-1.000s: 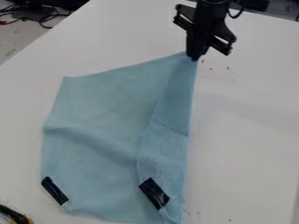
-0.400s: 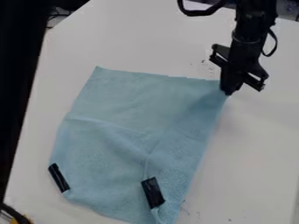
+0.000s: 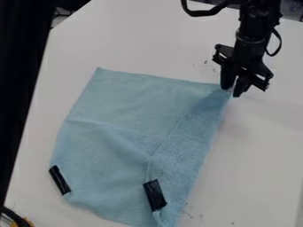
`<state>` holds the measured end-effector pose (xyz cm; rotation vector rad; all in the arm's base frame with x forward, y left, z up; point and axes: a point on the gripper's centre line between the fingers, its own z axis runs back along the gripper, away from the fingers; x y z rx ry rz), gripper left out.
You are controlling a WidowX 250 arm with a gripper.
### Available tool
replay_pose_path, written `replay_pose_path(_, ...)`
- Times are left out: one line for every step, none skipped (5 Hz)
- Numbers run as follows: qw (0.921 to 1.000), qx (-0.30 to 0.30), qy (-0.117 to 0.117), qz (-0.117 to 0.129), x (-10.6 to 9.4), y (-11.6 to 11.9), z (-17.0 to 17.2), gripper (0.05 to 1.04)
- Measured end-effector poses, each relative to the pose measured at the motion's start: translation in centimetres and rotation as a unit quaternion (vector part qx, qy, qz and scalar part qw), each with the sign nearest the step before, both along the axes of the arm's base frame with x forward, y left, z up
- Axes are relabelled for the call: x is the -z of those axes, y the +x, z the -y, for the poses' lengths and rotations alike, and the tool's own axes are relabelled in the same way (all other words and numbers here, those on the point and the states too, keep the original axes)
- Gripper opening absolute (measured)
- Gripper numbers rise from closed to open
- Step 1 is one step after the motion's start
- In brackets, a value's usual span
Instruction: Straighten the cloth
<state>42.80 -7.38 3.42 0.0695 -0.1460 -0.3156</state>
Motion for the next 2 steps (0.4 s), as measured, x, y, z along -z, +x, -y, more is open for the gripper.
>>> replay_pose_path(1.0000,-0.008,0.005,0.001,-0.01,0.01,-0.14,0.785)
replay_pose_path(0.9997,-0.017,0.017,0.003,0.03,-0.32,-0.17,0.997)
